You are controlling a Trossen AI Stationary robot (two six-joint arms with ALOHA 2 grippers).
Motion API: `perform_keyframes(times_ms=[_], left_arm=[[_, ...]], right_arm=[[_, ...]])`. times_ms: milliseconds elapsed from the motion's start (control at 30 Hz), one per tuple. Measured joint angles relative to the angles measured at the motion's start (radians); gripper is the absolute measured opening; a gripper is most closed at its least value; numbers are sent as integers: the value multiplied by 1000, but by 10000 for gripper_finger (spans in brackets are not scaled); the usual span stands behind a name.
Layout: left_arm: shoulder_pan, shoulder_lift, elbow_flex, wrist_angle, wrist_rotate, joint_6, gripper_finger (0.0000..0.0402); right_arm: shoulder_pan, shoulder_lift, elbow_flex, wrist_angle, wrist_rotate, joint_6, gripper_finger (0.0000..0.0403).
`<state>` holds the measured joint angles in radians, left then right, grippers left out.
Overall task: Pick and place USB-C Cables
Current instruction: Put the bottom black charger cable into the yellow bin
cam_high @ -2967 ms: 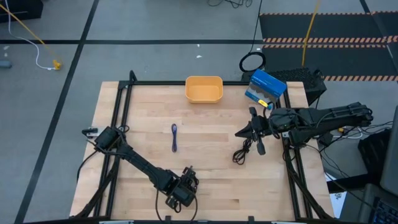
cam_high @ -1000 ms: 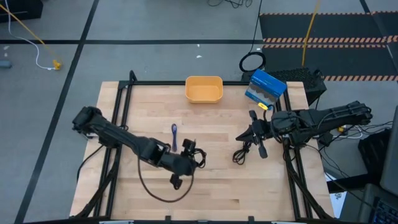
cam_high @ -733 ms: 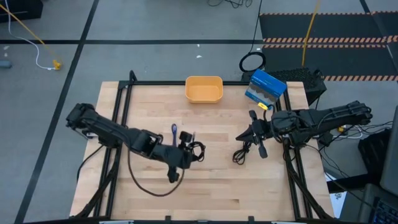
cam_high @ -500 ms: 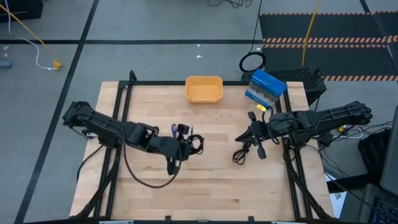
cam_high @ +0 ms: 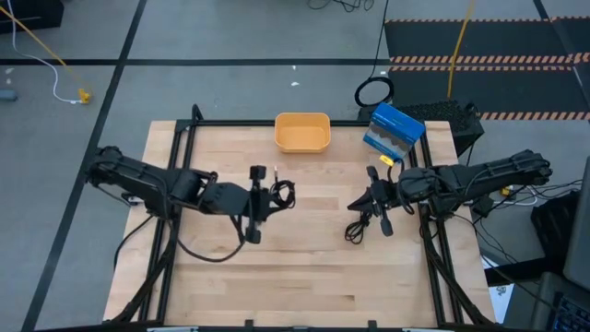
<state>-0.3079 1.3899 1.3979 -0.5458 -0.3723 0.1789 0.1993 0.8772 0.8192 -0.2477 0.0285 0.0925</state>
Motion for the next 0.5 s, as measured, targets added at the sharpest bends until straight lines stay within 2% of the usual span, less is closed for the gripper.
perform_keyframes(times_ms=[200, 367, 500], left_arm=[[0, -58, 0, 25, -4, 2, 47], [0, -88, 1, 19, -69, -116, 47], [-14, -88, 1, 2, -85, -135, 47]], right_arm=[[7, 0, 0, 73, 28, -3, 0], [12, 0, 0, 139, 50, -24, 0], [19, 0, 0, 177, 82, -29, 0]])
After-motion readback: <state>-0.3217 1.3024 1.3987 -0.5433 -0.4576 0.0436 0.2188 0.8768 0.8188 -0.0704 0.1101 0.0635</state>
